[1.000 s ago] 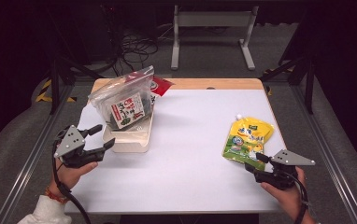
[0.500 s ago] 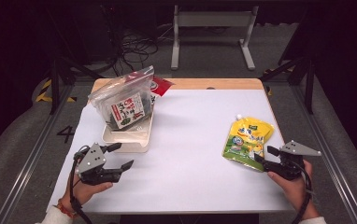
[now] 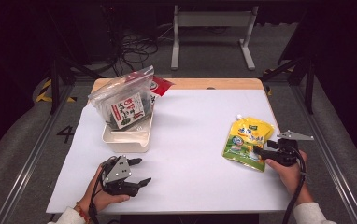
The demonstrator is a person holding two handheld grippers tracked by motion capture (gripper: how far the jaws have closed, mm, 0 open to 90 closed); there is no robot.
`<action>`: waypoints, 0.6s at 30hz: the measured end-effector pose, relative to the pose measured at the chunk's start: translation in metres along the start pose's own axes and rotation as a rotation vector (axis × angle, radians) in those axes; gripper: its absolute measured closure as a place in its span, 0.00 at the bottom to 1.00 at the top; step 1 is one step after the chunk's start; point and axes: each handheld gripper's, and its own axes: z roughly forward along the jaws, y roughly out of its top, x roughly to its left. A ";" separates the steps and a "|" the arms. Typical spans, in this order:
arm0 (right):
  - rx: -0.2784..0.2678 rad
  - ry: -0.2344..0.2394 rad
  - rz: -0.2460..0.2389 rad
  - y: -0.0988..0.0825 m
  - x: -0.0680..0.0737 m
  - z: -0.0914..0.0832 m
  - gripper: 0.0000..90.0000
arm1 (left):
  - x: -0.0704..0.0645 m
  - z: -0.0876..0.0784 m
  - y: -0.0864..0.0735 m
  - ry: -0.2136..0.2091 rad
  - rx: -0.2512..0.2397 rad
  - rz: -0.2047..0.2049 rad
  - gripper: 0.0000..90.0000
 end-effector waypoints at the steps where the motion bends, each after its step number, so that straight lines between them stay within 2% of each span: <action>1: 0.010 0.016 0.016 0.001 0.000 0.002 0.31 | 0.000 0.000 0.000 -0.002 0.004 0.000 0.33; 2: 0.020 0.040 0.037 0.002 0.000 0.004 0.31 | 0.000 0.001 0.000 -0.002 0.007 -0.001 0.33; 6: 0.045 0.055 0.077 0.005 -0.002 0.006 0.36 | 0.000 0.002 -0.001 -0.006 0.011 -0.004 0.32; 7: 0.043 0.057 0.084 0.005 -0.002 0.007 0.39 | 0.000 0.002 -0.001 -0.008 0.012 -0.004 0.32; 8: 0.047 0.067 0.088 0.004 -0.002 0.007 0.49 | 0.001 0.002 -0.001 -0.011 0.012 -0.003 0.32; 10: 0.057 0.094 0.102 0.005 -0.003 0.006 0.58 | 0.001 0.003 0.000 -0.009 0.018 -0.001 0.32; 14: 0.071 0.121 0.082 0.006 -0.004 0.005 0.76 | 0.002 0.005 0.000 -0.015 0.022 -0.007 0.32; 18: 0.073 0.115 0.038 0.008 0.000 0.004 0.83 | 0.002 0.006 0.000 -0.021 0.026 -0.010 0.32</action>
